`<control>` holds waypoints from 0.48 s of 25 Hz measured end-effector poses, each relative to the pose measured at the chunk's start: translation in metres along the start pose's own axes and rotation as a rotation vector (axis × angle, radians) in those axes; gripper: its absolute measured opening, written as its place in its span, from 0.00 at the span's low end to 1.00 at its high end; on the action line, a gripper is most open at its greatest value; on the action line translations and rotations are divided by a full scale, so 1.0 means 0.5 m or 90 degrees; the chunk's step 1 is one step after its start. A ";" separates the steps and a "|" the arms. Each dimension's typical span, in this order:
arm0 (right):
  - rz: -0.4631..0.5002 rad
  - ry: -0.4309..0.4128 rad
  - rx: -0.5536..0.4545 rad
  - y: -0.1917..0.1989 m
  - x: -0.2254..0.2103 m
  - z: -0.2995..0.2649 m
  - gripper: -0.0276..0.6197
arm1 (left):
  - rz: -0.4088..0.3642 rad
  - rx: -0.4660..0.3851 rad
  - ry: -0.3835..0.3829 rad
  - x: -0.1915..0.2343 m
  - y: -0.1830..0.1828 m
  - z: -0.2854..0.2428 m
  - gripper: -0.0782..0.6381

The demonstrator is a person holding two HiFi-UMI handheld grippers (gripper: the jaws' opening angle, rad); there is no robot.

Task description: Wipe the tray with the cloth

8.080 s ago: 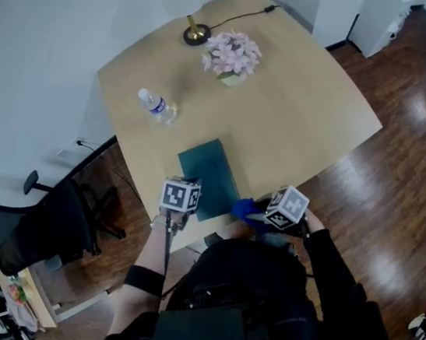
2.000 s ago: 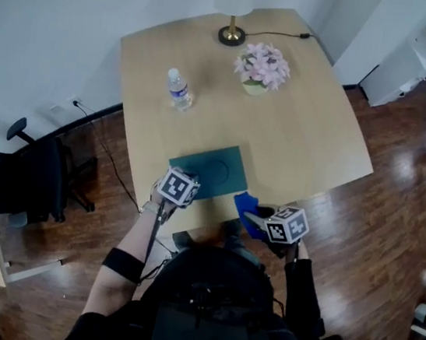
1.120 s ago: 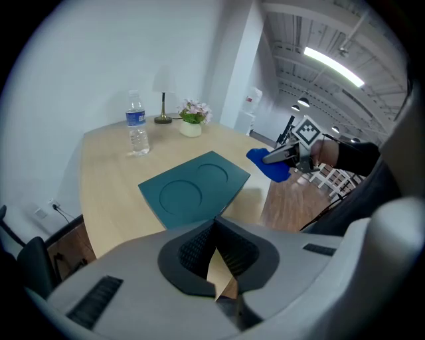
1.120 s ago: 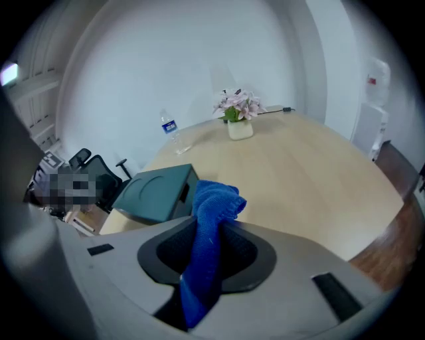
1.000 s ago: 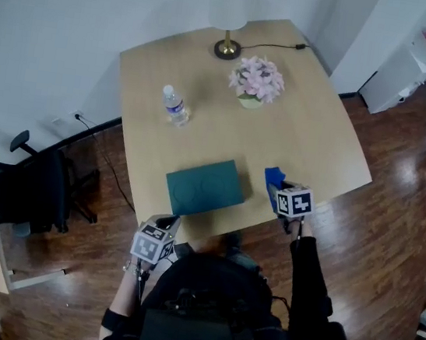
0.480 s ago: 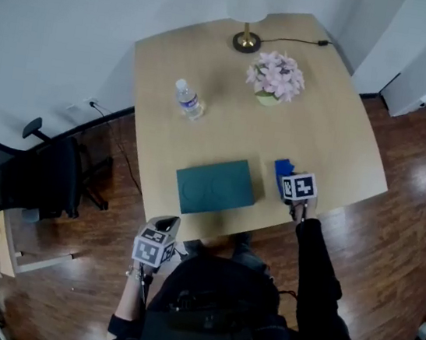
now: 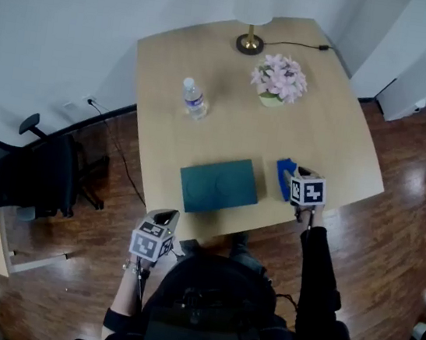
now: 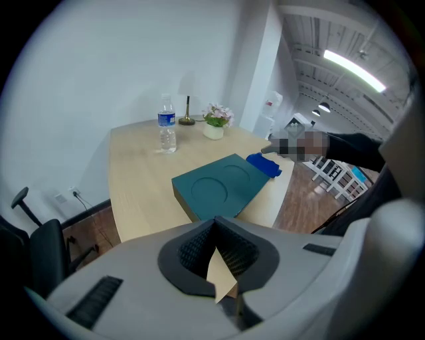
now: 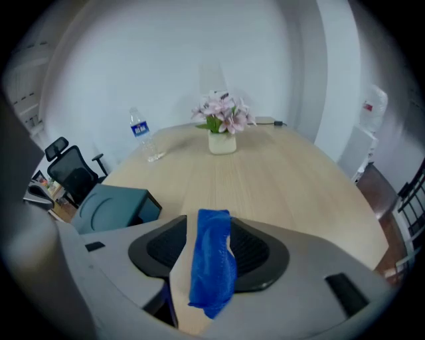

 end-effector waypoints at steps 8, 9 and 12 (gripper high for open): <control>0.027 -0.067 -0.100 -0.009 0.189 0.131 0.37 | -0.014 -0.056 0.018 0.045 -0.018 0.035 0.11; 0.023 -0.078 -0.100 0.004 0.214 0.135 0.37 | -0.013 -0.059 0.019 0.049 -0.016 0.039 0.11; 0.008 -0.104 -0.076 0.058 0.272 0.129 0.35 | -0.010 -0.060 0.023 0.058 -0.002 0.045 0.11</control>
Point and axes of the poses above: the fingertips, and each gripper's own axes: z backward along the fingers, x to its left, y out of its underside, the point moved 10 cm from there along z, backward along the fingers, and after that the axes turned 2 degrees about -y, right-handed, at the moved point
